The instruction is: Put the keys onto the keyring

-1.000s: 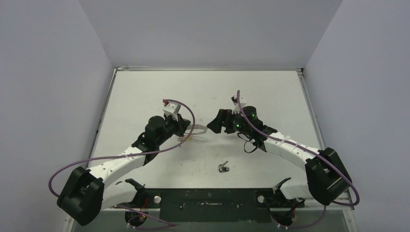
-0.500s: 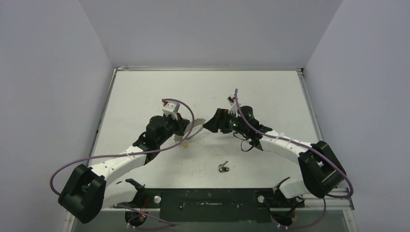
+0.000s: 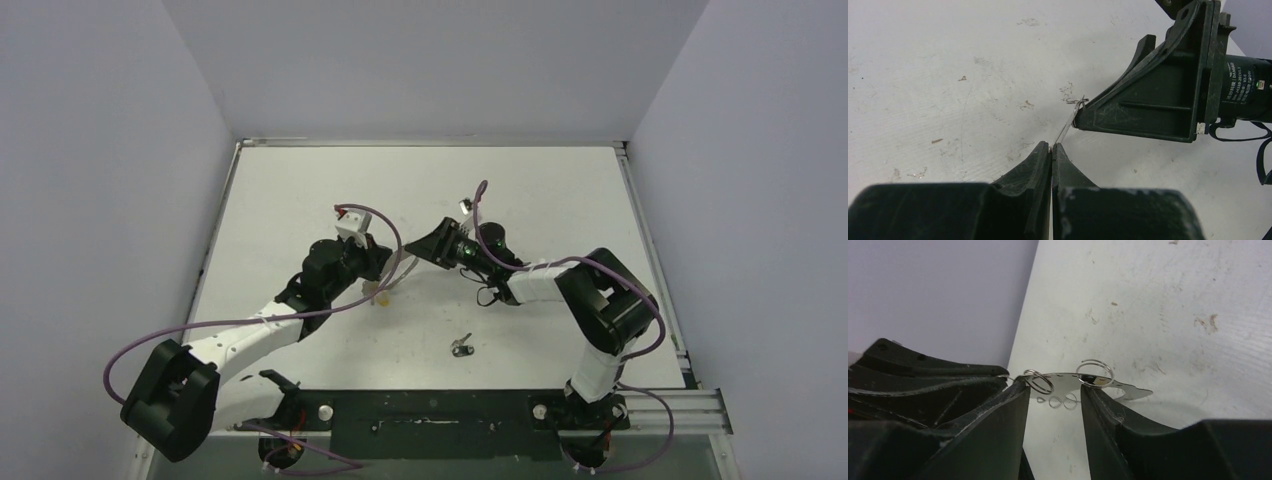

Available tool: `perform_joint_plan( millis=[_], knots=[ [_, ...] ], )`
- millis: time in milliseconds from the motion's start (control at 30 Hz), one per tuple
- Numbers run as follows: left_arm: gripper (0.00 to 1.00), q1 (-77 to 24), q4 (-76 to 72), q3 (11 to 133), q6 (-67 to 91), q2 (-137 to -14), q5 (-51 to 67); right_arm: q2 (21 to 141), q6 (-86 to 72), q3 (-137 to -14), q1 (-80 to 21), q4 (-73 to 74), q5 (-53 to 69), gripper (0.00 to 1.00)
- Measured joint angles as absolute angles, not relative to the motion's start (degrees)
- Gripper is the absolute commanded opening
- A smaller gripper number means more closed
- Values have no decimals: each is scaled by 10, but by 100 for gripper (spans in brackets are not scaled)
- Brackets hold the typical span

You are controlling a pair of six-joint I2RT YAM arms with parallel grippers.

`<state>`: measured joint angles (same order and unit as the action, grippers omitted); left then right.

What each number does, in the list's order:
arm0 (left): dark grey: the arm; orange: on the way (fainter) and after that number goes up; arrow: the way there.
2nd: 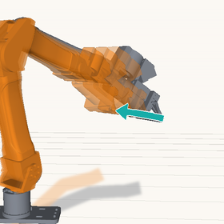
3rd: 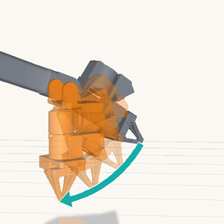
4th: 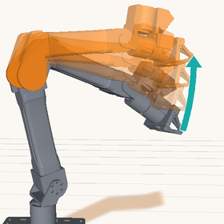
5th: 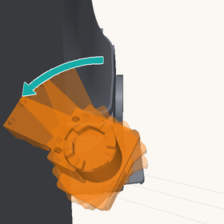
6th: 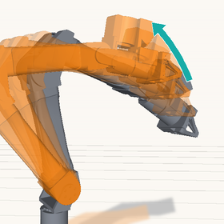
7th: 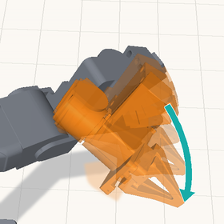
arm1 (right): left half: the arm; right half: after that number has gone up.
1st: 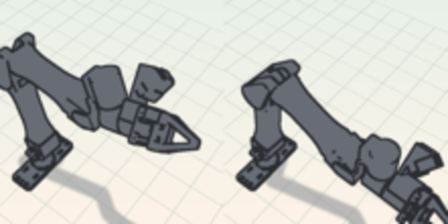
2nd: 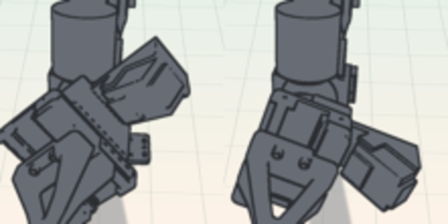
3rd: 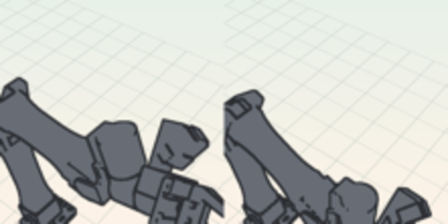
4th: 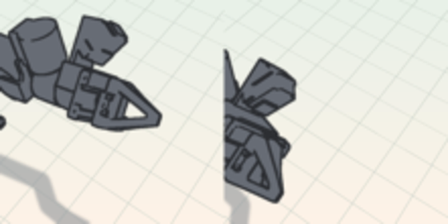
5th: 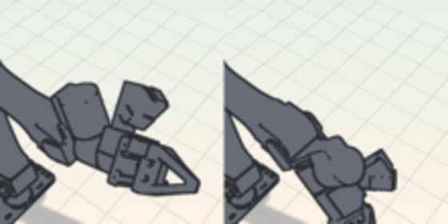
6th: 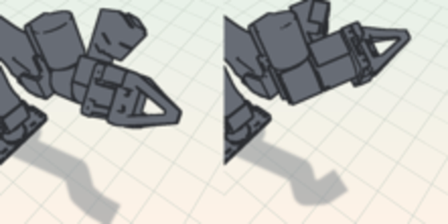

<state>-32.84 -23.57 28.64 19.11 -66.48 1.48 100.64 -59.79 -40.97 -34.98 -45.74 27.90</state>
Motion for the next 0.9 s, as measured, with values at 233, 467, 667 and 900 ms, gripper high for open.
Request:
perform_joint_plan(
  millis=[233,467,667,900],
  knots=[
    [0,-328,-233,286,191,-665,13,1026,-639,-431,-349,-542,282,25],
    [0,-325,-233,286,191,-665,5,1054,-665,-438,-349,-584,297,8],
    [0,-325,-233,286,191,-665,4,1059,-678,-440,-348,-600,308,0],
    [35,-325,-232,286,182,-664,4,1058,-661,-453,-337,-573,340,0]
  ],
)
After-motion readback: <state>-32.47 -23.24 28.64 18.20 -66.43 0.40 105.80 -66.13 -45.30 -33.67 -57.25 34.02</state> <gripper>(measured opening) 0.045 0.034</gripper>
